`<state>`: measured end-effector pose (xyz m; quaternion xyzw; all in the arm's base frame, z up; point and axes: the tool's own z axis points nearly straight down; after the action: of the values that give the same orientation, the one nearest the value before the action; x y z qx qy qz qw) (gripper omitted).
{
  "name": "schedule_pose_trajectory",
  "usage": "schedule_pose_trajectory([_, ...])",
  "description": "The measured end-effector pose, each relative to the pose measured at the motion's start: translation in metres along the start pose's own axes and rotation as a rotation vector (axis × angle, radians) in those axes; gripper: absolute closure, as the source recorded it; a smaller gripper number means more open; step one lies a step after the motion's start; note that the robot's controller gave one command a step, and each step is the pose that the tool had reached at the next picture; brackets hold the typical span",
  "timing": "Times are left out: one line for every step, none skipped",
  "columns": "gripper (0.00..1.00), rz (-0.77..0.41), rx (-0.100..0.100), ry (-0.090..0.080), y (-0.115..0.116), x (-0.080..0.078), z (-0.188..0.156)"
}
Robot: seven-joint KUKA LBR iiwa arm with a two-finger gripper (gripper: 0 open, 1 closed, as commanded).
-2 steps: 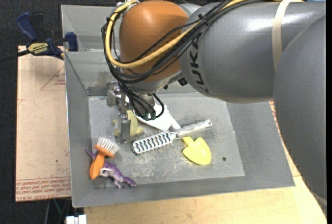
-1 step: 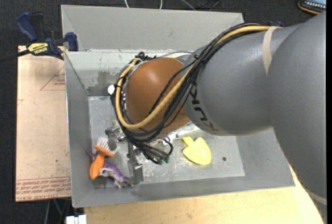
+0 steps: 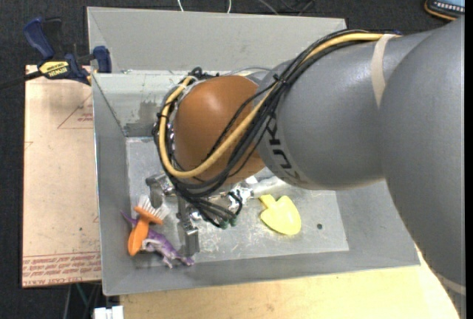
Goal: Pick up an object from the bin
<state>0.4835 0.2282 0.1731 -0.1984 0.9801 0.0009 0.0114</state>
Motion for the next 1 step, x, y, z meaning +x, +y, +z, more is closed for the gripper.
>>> schedule_pose_trajectory([0.0, -0.25, 0.0, -0.02, 0.0075, -0.0084, 0.0927])
